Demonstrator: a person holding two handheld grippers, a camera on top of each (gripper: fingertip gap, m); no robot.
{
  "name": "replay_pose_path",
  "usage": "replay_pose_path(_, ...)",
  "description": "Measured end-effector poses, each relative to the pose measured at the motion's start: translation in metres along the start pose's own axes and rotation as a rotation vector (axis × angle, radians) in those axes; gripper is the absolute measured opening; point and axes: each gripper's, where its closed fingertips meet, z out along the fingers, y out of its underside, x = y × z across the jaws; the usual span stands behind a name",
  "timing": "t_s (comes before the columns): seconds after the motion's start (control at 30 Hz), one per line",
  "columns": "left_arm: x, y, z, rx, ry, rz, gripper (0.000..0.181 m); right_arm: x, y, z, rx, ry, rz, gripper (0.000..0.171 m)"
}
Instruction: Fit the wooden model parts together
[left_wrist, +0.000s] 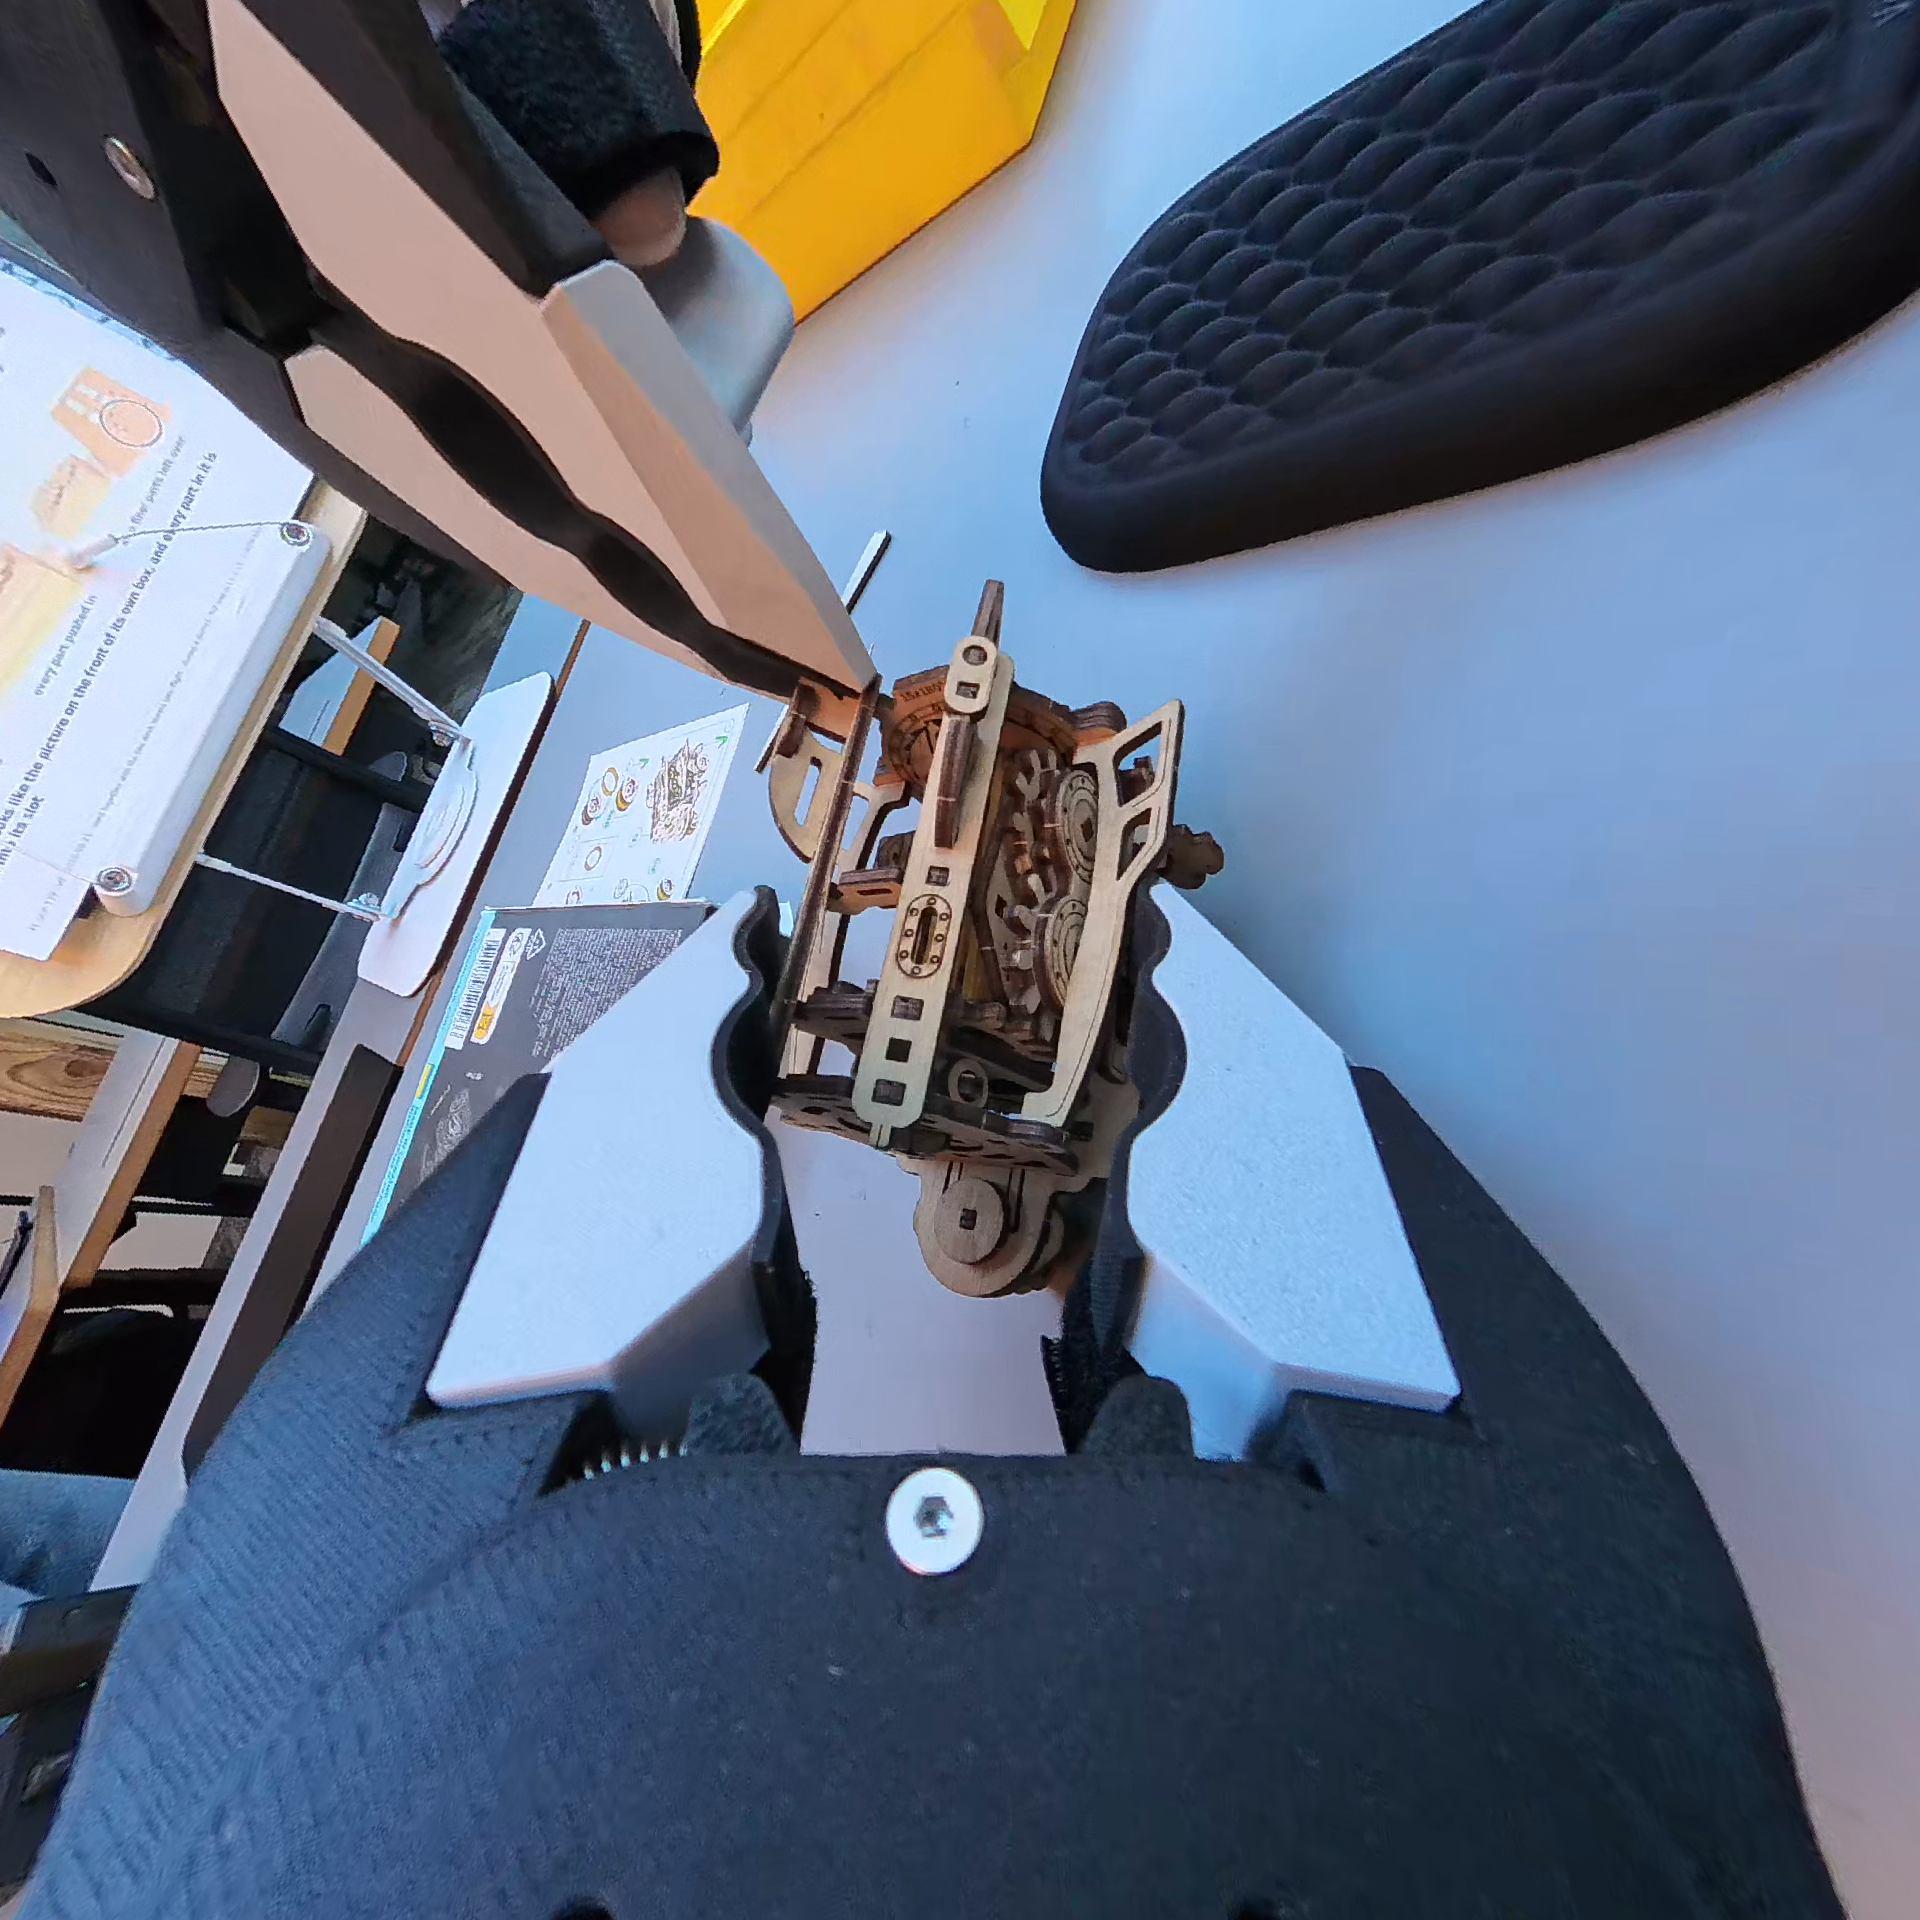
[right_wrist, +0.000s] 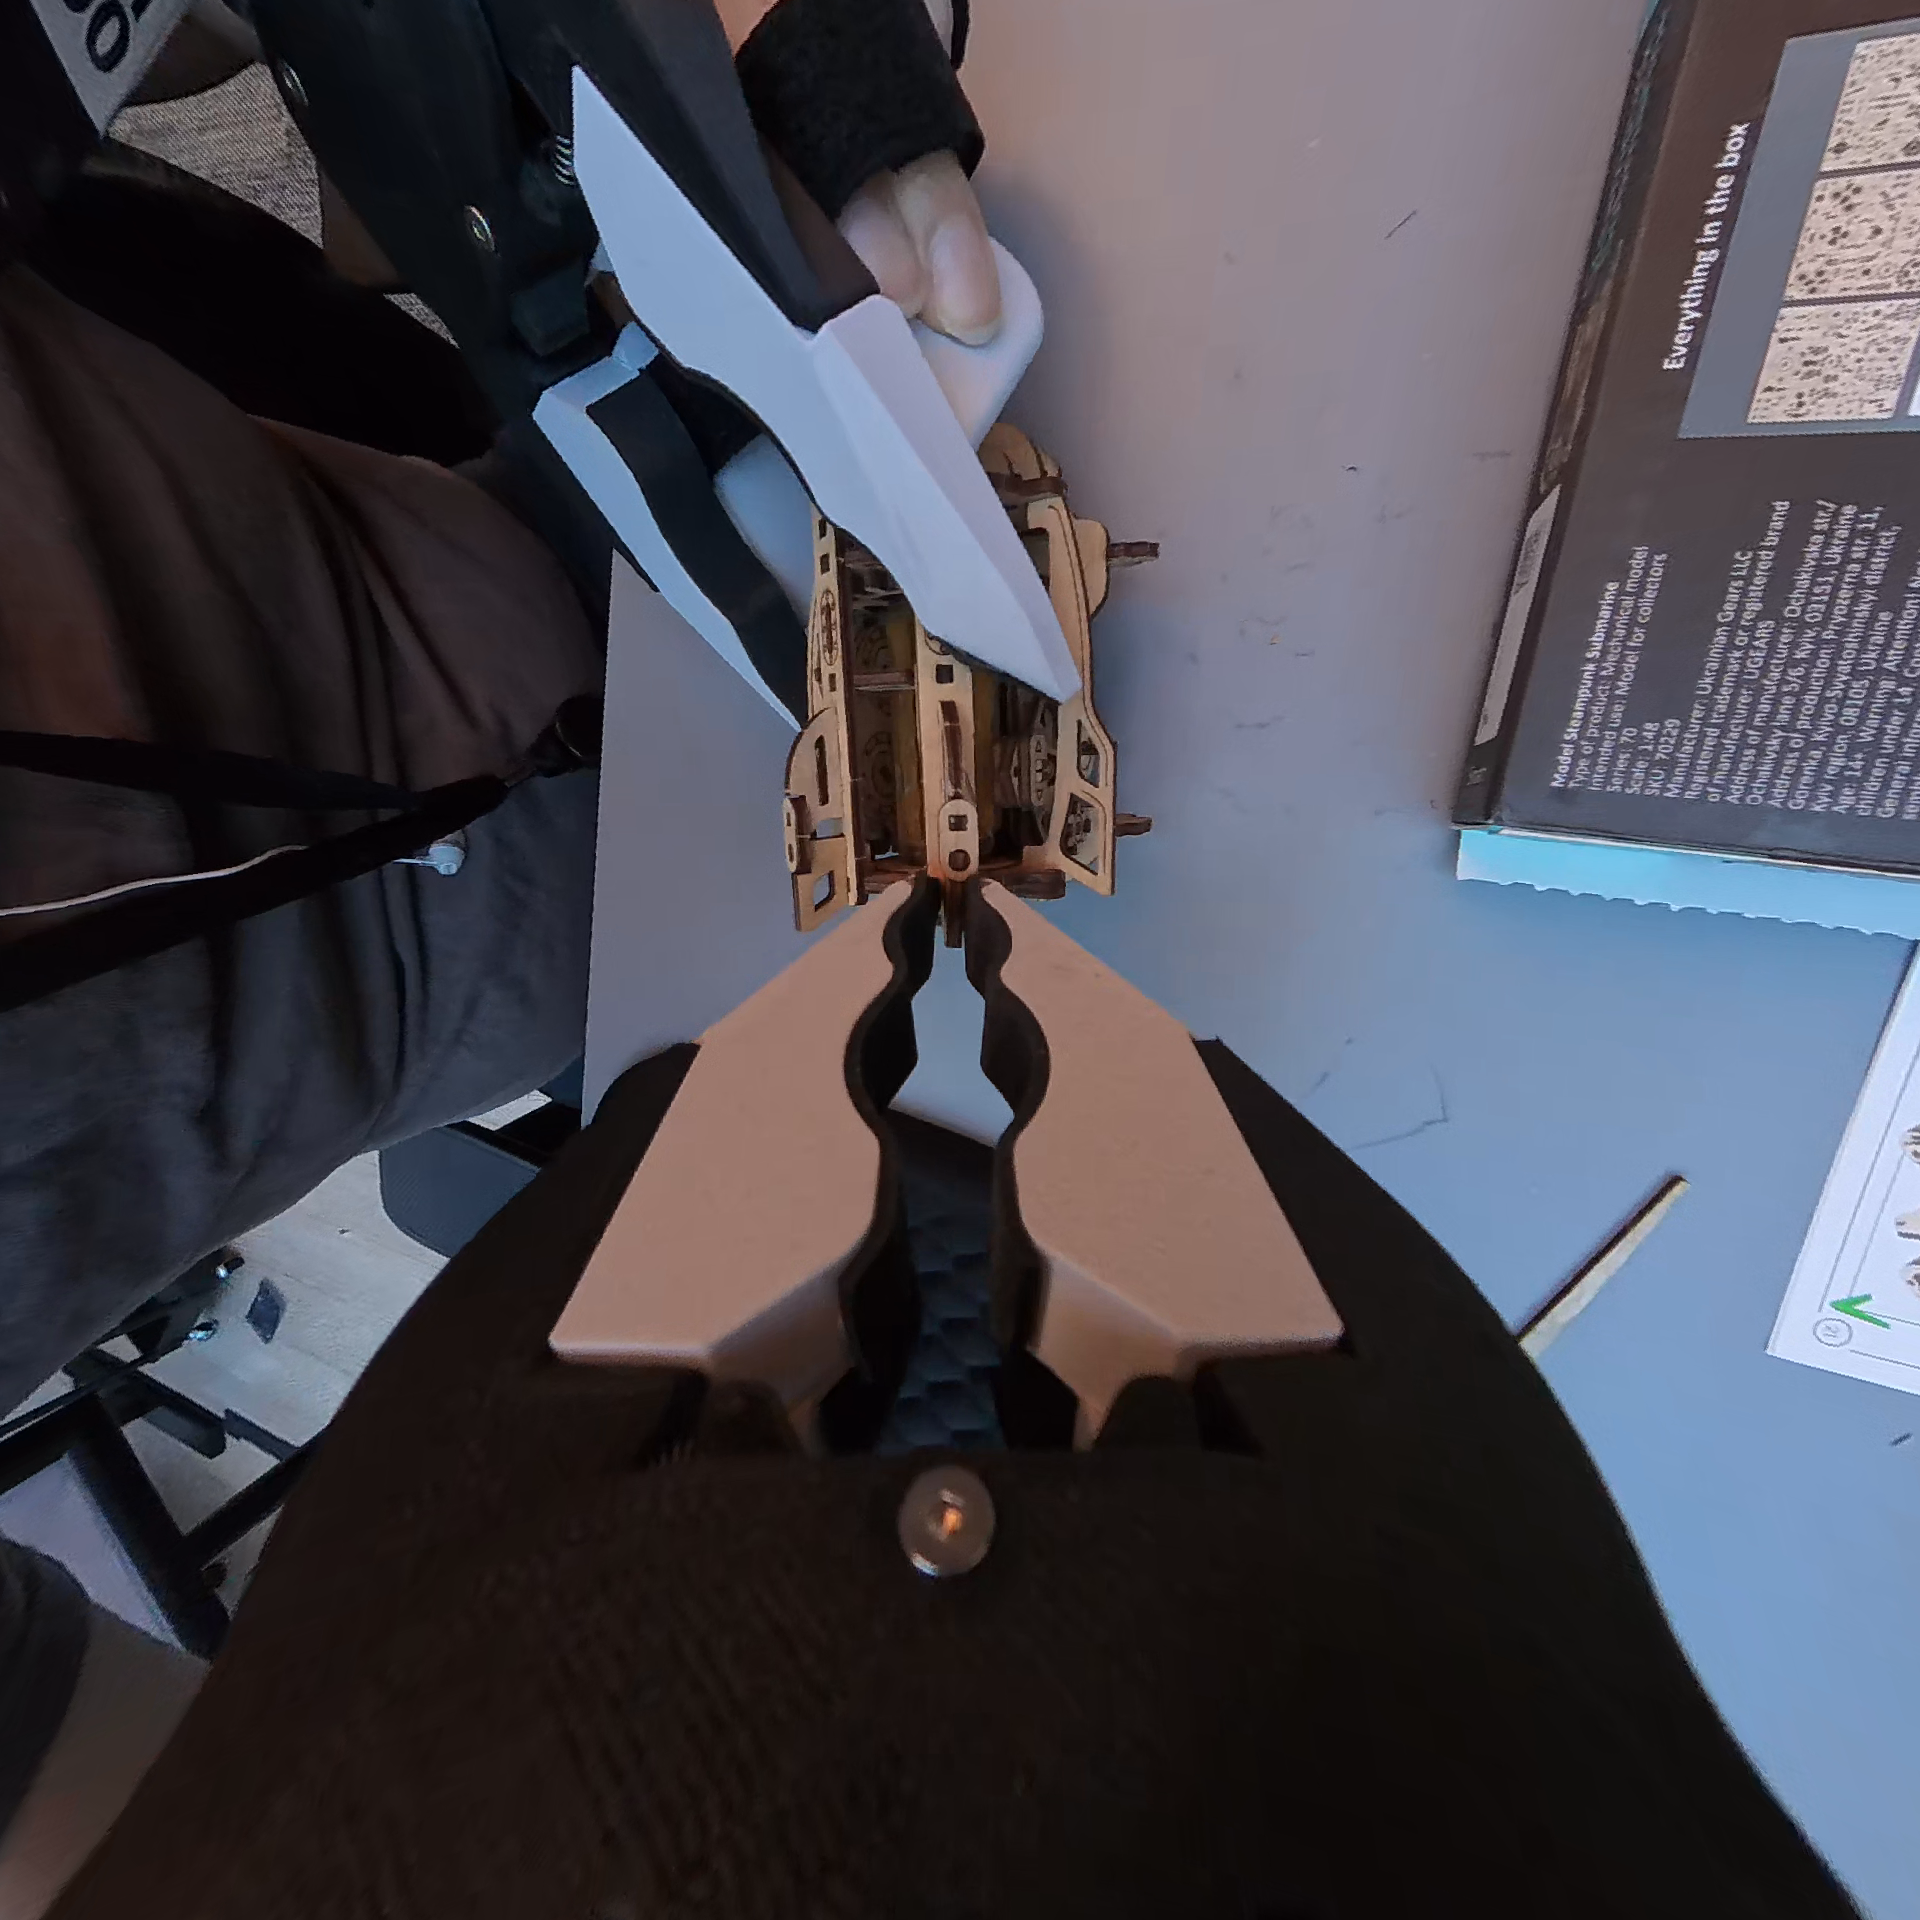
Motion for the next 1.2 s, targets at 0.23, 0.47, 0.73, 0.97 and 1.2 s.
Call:
replay_pose_path(0.23, 0.000, 0.001, 0.001, 0.002, -0.003, -0.002, 0.066, 0.000, 0.000, 0.000, -0.029, 0.005, -0.016, 0.005)
replay_pose_path(0.47, 0.000, 0.001, 0.001, -0.002, 0.007, -0.009, 0.066, 0.000, 0.000, 0.000, -0.041, 0.030, 0.001, 0.005)
replay_pose_path(0.73, 0.001, 0.001, 0.000, 0.013, -0.011, -0.004, 0.067, -0.001, -0.001, 0.000, -0.009, 0.008, 0.022, 0.005)
replay_pose_path(0.97, 0.003, 0.000, -0.003, 0.027, -0.070, 0.042, 0.069, -0.007, -0.002, 0.002, 0.014, -0.011, 0.002, 0.005)
replay_pose_path(1.2, 0.000, 0.002, -0.007, 0.029, -0.127, 0.032, 0.075, -0.010, -0.002, 0.002, 0.034, 0.021, -0.014, 0.007)
